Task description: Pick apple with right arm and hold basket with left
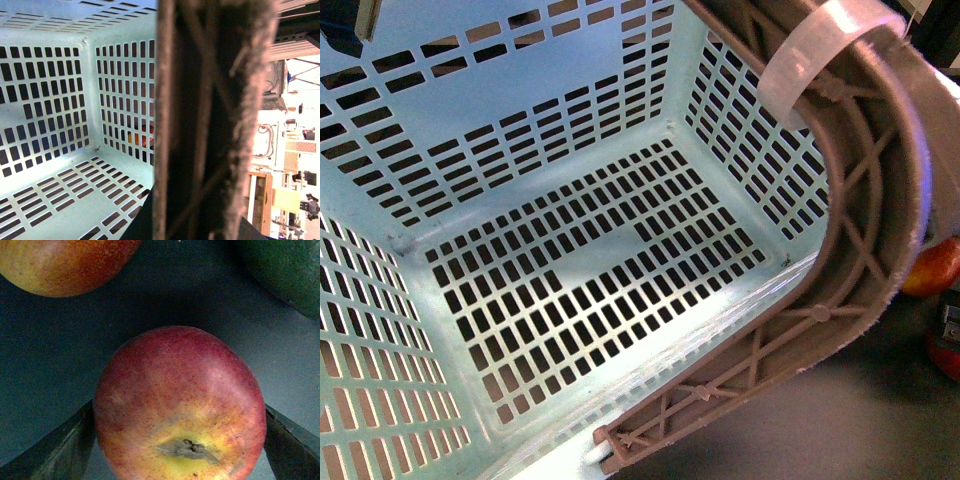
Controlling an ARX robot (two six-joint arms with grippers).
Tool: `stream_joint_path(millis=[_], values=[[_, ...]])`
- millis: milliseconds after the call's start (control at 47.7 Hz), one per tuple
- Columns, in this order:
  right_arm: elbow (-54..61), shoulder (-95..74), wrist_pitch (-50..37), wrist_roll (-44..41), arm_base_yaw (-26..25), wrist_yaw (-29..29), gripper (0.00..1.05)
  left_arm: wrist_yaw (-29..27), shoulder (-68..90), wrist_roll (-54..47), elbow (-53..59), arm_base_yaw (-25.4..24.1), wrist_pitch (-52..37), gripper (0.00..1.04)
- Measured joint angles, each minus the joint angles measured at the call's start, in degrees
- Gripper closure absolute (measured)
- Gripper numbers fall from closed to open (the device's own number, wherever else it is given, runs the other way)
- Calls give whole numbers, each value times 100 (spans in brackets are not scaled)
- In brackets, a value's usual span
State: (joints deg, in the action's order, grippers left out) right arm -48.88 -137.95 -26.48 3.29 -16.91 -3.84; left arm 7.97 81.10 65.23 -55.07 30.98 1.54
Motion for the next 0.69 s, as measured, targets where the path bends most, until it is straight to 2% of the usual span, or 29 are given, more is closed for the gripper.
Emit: stream_joint_path(millis=[105, 398, 503, 692], values=[[11, 0, -7, -22, -2, 39, 26, -2, 0, 0, 0, 0, 0, 100], [866, 752, -282, -271, -216, 568, 26, -2, 0, -2, 0, 0, 0, 100], [1462, 1700, -223, -420, -404, 933, 27, 4, 0, 0, 0, 0, 0, 100], [2260, 3877, 619, -435, -476, 1797, 30, -7, 0, -2, 0, 0, 0, 100]])
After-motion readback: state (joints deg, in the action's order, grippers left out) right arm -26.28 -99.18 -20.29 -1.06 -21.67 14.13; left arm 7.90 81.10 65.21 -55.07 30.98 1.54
